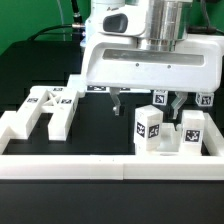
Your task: Assemble chair
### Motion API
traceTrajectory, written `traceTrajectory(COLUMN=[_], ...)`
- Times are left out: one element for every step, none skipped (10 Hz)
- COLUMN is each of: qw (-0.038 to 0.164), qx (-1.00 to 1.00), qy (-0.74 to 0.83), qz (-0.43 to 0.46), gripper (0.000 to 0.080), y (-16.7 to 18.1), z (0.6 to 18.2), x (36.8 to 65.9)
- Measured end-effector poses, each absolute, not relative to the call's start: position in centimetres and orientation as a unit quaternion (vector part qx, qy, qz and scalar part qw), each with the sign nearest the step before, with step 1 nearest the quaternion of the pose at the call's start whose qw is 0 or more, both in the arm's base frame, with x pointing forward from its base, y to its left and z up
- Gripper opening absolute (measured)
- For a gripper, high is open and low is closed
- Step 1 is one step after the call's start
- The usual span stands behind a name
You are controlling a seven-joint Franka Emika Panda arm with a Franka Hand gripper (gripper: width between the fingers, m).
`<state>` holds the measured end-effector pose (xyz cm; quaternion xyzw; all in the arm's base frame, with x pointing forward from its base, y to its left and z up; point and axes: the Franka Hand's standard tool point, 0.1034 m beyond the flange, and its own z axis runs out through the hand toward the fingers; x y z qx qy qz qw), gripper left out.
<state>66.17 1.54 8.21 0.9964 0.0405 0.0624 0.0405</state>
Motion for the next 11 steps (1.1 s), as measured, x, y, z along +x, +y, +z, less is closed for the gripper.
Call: traceTrajectory(qw=[0.041,0.044,0.048,0.048,0.047,0.048,0.048,0.047,0.047,0.047,0.043], qx=[0.995,0.991,0.988,0.989,0.989,0.989,0.989,0.990,0.992,0.992,0.995], qy=[0.063,0.110,0.135,0.130,0.128,0.127,0.127,0.119,0.107,0.107,0.069], qz=[0.060,0.058,0.056,0.056,0.056,0.056,0.056,0.056,0.057,0.057,0.058], gripper=[0.0649,0.0649,0.0649,0.0626,0.0626,0.0457,0.0457,0.0292,0.0293,0.0293,0.0293], y=[1.68,1.63,1.56,1.68,1.67,1.58,1.56,1.54,1.53,1.50,1.47], z=[8.41,8.53,8.50,8.47,8.47,8.46,8.45,8.43,8.40,8.39,8.36], x=[66.35,66.49,66.48,66.47,66.46,66.46,66.46,66.45,66.44,66.44,66.41])
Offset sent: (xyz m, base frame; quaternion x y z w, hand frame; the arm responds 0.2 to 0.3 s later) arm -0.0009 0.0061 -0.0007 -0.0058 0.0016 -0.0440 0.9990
